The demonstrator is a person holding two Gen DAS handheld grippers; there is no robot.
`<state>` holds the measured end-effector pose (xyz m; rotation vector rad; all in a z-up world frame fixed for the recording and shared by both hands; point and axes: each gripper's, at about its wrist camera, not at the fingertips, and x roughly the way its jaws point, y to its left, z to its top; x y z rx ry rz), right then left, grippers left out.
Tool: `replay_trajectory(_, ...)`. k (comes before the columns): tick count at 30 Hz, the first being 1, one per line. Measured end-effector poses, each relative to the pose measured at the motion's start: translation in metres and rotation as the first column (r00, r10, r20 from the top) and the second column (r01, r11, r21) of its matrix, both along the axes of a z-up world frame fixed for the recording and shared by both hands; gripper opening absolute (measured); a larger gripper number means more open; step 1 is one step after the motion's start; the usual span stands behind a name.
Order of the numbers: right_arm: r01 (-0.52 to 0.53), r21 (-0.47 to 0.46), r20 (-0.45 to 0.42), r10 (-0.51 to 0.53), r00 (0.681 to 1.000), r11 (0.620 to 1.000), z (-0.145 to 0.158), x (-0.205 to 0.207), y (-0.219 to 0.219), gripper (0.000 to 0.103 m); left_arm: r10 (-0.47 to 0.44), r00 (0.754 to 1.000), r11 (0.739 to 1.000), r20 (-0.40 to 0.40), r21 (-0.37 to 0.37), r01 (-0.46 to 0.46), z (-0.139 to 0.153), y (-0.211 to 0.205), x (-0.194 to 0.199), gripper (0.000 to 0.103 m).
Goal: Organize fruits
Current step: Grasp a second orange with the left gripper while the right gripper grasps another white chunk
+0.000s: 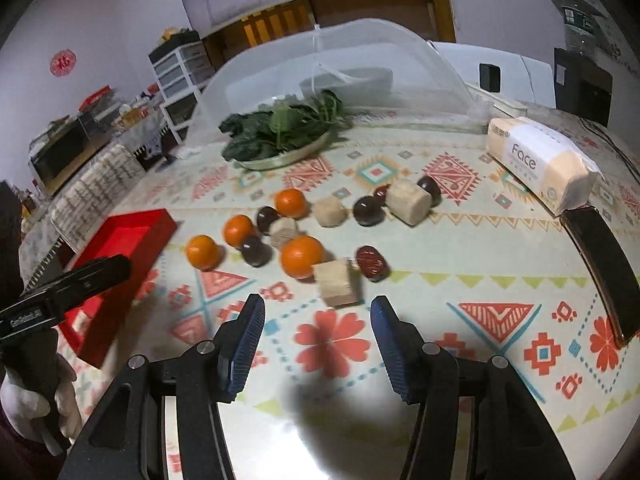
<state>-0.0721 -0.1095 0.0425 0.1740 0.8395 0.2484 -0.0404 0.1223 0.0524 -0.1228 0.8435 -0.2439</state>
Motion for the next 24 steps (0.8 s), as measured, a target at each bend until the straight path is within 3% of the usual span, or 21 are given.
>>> replay_trajectory(11,-0.022,-0.025,-0.03,0.021,0.999,0.999,-0.019,0.024,0.009,0.059,0.025,0.997,1.0,-0.067,0.013,-0.024,-0.031,-0.004,0.044,0.099)
replay_trajectory(17,-0.023,-0.031,-0.043,0.022,0.999,0.999,-0.024,0.032,0.014,0.059,0.021,0.999,0.999,-0.034,0.043,-0.02,-0.03,-0.01,0.051,0.092)
replay_trajectory(18,-0.02,-0.03,-0.043,0.019,0.999,0.999,-0.025,0.033,0.014,0.059,0.018,1.0,0.998,-0.024,0.058,-0.017,-0.03,-0.012,0.051,0.08)
replay_trajectory(19,-0.017,-0.031,-0.043,0.016,0.999,0.999,-0.025,0.034,0.015,0.058,-0.003,1.0,0.998,-0.027,0.056,0.004,-0.032,-0.015,0.052,0.06)
replay_trajectory(21,-0.012,-0.032,-0.044,0.011,0.999,0.999,-0.025,0.035,0.015,0.053,-0.041,0.997,0.998,-0.068,0.04,0.044,-0.038,-0.019,0.055,0.035)
replay_trajectory(24,-0.001,-0.048,-0.047,-0.001,0.999,0.999,-0.026,0.036,0.016,0.043,-0.057,0.997,0.996,-0.048,0.063,0.06,-0.035,-0.025,0.052,0.035)
